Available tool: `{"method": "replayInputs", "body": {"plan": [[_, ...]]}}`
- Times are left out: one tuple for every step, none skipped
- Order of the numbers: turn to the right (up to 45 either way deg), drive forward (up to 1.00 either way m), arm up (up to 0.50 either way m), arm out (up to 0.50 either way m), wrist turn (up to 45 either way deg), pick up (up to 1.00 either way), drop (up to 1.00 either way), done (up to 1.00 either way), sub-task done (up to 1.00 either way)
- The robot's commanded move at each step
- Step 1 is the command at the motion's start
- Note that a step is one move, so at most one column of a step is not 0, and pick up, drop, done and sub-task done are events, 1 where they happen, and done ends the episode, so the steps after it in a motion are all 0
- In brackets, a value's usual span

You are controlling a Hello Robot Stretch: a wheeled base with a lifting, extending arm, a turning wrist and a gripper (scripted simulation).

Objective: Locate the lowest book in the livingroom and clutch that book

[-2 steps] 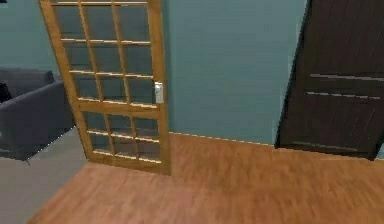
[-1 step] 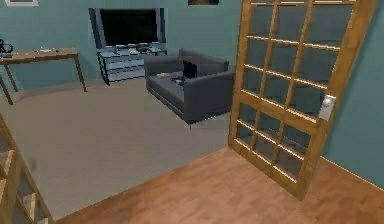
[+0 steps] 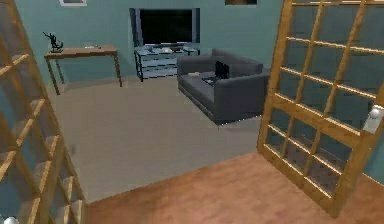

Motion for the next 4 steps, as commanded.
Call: {"method": "replayInputs", "body": {"plan": [[0.0, 0.90, 0.00, 0.00, 0.0, 0.00, 0.00, 0.00, 0.00], [-18.0, 0.00, 0.00, 0.00, 0.0, 0.00, 0.00, 0.00, 0.00], [0.0, 1.00, 0.00, 0.00, 0.0, 0.00, 0.00, 0.00, 0.00], [0.0, 1.00, 0.00, 0.00, 0.0, 0.00, 0.00, 0.00, 0.00]]}}
